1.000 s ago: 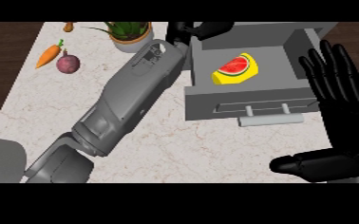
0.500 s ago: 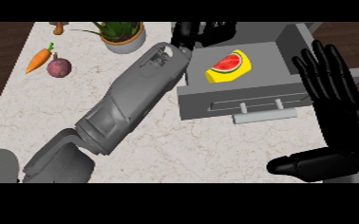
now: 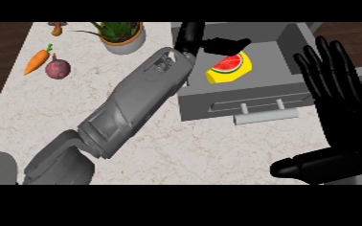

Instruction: Pick up the cup, place it into the drawer and close the drawer

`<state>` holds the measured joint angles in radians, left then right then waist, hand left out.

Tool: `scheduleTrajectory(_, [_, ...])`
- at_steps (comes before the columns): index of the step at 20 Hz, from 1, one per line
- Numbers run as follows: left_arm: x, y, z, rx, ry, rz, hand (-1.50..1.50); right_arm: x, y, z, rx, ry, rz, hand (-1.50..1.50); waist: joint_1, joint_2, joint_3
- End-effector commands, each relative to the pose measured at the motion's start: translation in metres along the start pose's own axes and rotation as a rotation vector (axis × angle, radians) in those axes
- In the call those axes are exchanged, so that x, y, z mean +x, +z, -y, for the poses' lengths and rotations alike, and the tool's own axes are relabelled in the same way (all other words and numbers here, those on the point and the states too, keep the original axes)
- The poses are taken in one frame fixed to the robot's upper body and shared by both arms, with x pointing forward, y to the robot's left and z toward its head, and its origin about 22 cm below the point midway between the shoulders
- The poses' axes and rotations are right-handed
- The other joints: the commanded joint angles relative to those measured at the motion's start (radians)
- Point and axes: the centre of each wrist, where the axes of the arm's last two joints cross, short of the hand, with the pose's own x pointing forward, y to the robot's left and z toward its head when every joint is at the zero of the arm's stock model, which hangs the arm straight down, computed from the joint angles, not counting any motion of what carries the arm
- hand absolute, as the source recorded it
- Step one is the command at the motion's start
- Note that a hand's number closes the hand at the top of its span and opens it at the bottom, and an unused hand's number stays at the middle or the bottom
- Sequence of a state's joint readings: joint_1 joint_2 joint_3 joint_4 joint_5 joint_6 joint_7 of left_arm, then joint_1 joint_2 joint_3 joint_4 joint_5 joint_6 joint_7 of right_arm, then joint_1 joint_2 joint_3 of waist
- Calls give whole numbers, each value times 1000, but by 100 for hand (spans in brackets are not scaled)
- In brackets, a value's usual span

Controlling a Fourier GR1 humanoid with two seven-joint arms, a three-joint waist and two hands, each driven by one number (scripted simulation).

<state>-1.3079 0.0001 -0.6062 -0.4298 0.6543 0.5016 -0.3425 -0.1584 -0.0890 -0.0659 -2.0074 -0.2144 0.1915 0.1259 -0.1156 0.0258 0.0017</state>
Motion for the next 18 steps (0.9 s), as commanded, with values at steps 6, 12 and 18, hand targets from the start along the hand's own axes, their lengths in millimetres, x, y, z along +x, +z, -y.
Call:
scheduleTrajectory(6, [18,-3,4,-33,230,103,-150,1,11,12,8,-67,-15,-150,53,-13,-1])
scheduleTrajectory(12, [13,3,-5,1,334,78,-150,28,19,26,51,-8,-39,150,107,-29,-2])
scheduleTrajectory(18, [24,1,-39,86,383,93,-150,15,21,30,185,179,-72,150,135,-31,-2])
